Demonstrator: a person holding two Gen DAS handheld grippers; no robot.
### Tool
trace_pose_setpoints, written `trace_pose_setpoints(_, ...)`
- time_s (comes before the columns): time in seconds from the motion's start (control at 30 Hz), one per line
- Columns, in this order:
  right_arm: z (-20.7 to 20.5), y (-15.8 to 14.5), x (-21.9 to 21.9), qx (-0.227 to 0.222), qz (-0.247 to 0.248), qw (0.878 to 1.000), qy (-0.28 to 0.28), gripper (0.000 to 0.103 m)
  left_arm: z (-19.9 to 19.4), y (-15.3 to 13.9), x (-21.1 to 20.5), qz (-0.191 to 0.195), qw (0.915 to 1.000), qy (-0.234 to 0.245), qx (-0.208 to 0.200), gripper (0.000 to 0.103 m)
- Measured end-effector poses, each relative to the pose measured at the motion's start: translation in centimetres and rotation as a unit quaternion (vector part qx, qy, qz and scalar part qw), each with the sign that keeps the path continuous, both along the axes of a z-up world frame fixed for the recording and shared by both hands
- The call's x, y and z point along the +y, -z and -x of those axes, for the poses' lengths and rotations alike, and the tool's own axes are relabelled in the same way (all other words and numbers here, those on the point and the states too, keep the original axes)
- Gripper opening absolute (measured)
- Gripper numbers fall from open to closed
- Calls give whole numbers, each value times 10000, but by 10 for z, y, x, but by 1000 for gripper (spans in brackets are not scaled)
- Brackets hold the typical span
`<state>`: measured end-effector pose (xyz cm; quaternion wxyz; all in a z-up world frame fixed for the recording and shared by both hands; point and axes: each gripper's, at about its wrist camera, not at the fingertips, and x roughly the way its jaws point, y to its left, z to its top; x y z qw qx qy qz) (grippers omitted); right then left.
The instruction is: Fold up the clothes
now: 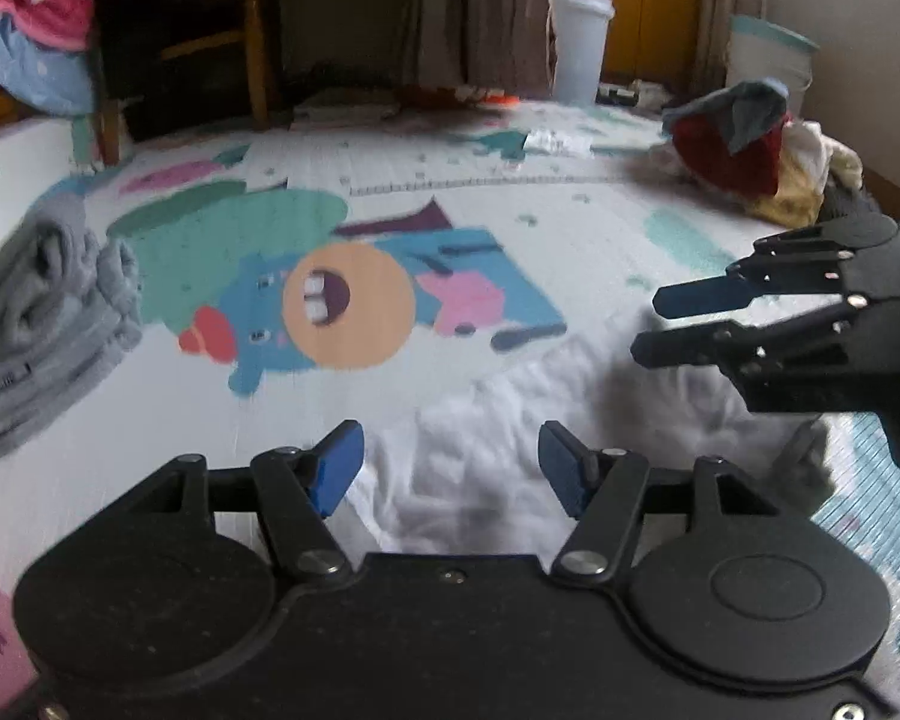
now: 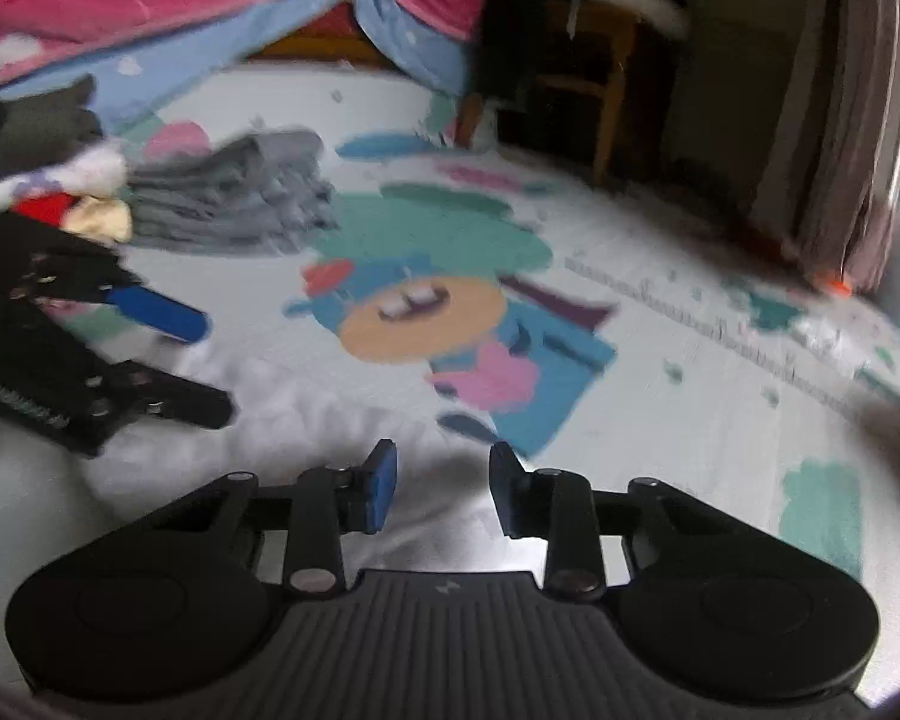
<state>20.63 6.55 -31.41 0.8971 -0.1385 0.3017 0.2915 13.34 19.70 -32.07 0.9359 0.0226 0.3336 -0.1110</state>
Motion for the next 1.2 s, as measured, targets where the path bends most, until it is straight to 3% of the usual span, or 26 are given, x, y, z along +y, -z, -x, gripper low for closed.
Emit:
trace_pose_setpoints(0.03,-1,8,-4,37,-50,10000,13,38,-1,8,0,-52,9999,3,149,64)
trace_pose_setpoints(0.13,4,26,-16,-84,-266,9996,-47,38,6,22,-4,-183,9998,16,-65,66)
trace_pose_setpoints(0.23,7,27,-14,-175,-234,9996,-61,38,9,24,-4,-190,9997,-16,-147,66)
trace_pose_setpoints(0.33,12,14,-6,-151,124,9997,-116,41,10,8,-1,-140,9999,-76,-51,67)
trace_pose_setpoints(0.37,13,5,-11,-47,24,10000,5,44,14,-1,3,34,9998,-205,-55,67)
trace_pose_setpoints(0.43,18,-11,-25,115,-342,9987,347,65,22,-16,22,555,9967,-586,-70,67)
trace_pose_setpoints(0.5,19,-14,-42,522,-789,9931,692,67,25,-19,48,1195,9866,-1101,138,67)
trace_pose_setpoints(0.53,19,-15,-51,760,-1018,9882,857,67,26,-16,64,1694,9749,-1408,315,68)
trace_pose_setpoints(0.6,18,-9,-71,1417,-1654,9683,1226,67,31,-7,93,2594,9434,-1980,600,69)
trace_pose_setpoints(0.7,18,3,-90,2010,-2266,9393,1613,67,38,6,113,3317,9089,-2377,856,71)
trace_pose_setpoints(0.73,18,7,-95,2132,-2407,9313,1711,67,39,10,115,3437,9026,-2417,933,71)
trace_pose_setpoints(0.9,12,28,-112,2636,-2990,8921,2127,67,38,31,109,3631,8898,-2438,1302,71)
trace_pose_setpoints(1.07,9,39,-112,2951,-3368,8672,2177,64,37,33,107,3921,8787,-2385,1311,71)
trace_pose_setpoints(1.13,10,42,-106,3034,-3405,8636,2151,63,35,37,101,4046,8741,-2294,1399,70)
trace_pose_setpoints(1.2,15,42,-98,2961,-3208,8736,2149,53,35,37,91,3934,8804,-2265,1373,70)
